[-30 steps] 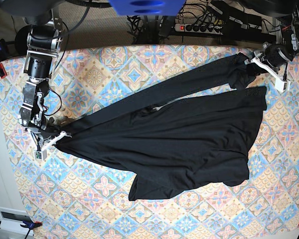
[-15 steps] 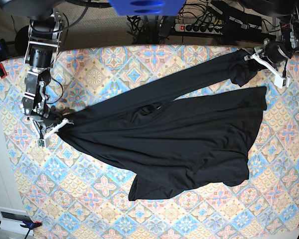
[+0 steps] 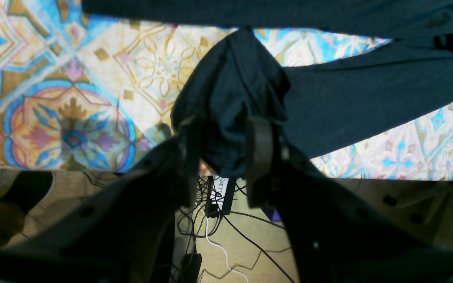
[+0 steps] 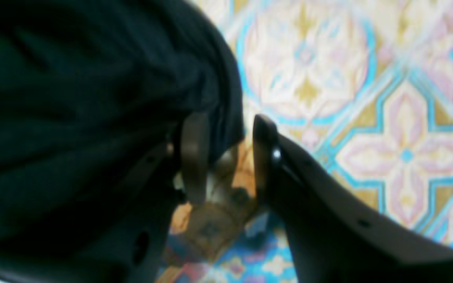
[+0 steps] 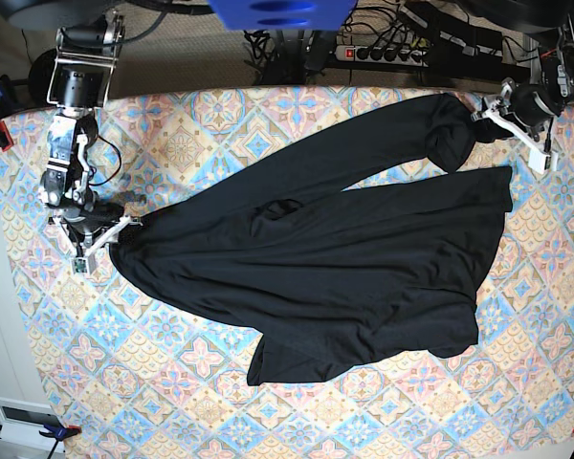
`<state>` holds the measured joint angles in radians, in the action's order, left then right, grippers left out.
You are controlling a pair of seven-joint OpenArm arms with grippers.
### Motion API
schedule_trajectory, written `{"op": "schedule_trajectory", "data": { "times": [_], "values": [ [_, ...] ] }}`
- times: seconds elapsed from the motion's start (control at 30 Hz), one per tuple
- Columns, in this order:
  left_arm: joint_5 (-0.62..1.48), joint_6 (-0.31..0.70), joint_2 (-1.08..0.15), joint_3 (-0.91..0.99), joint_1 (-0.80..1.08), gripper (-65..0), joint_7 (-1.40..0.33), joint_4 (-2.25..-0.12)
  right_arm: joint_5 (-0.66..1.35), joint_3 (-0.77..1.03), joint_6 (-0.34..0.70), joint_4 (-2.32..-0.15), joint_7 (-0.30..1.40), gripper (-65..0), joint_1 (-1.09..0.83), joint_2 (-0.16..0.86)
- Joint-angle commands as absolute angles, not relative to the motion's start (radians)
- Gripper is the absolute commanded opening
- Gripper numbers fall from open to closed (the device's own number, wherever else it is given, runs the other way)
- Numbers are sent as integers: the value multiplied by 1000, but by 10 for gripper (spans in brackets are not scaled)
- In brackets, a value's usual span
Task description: Layout the t-shirt on the table in an organized manner, then fold the t-shirt properly
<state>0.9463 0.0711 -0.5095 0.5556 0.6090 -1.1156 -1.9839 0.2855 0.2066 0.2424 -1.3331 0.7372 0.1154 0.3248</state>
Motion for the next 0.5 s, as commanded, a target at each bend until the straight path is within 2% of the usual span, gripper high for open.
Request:
{"op": "schedule_trajectory", "data": {
  "times": [0.0,0.3,0.47],
  "values": [
    [957,70,-529,567,611,-440,-1106,-1995,292,213,245,-1380,705,-467,131,343],
    [957,70,-530,568,633,-434,-1106,-1971,292,213,245,-1566,705,-465,-25,344],
    [958,70,-530,568,619,-420,-1098,-1824,292,170,245,-1649,705,-465,-108,344]
  ]
}}
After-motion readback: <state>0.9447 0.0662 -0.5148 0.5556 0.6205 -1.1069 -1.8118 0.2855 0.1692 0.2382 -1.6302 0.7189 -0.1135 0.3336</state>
